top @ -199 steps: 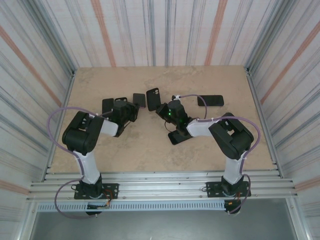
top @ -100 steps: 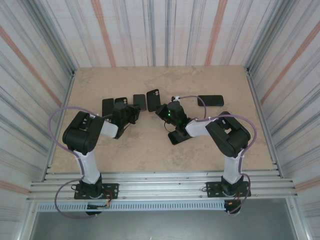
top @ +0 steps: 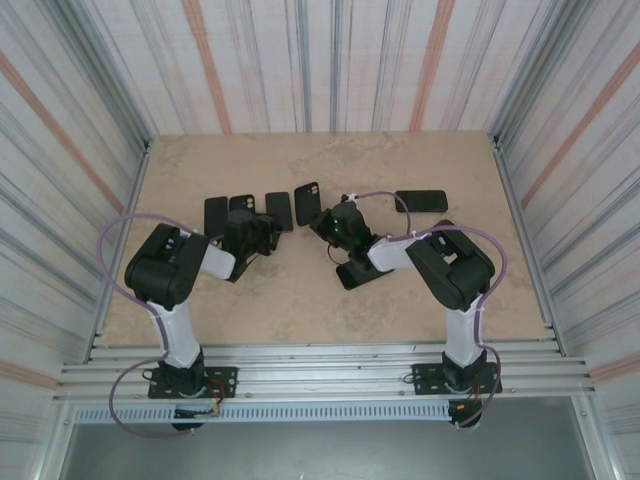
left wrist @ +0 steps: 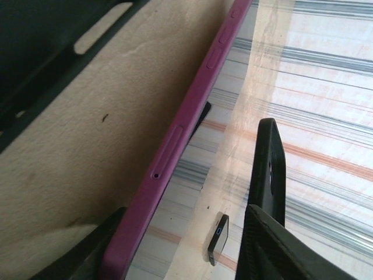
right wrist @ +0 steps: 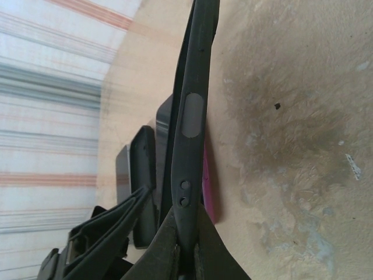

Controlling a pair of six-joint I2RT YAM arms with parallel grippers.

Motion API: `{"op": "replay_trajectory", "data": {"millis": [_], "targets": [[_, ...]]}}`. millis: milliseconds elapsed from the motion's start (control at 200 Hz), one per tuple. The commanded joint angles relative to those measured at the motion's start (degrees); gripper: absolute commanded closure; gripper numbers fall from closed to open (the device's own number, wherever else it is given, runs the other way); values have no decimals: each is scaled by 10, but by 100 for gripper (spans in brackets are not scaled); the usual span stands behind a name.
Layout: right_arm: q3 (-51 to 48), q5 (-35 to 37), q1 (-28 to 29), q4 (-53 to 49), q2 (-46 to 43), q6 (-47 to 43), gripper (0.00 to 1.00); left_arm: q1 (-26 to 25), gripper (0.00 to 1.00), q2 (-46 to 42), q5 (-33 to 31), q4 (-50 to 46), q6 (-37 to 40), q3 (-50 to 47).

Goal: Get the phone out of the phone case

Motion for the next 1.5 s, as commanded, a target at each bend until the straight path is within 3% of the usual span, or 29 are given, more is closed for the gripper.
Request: {"op": "replay_trajectory", "data": {"millis": [0, 170, 656, 1022, 1493], "targets": [[22, 16, 0, -27, 15, -9, 100, 8, 42, -31, 15, -44, 12, -5], [38, 21, 3, -36, 34, -39, 100, 17, 34, -65, 22, -116, 24, 4], [59, 20, 19, -41, 75, -33, 100, 40, 32, -83, 48, -171, 43, 16], [50, 23, 23, -58, 61, -50, 75, 49, 31, -96, 58, -199, 62, 26], [66, 32, 23, -156, 25, -139, 68, 51, 30, -124, 60, -241, 93, 45]]}}
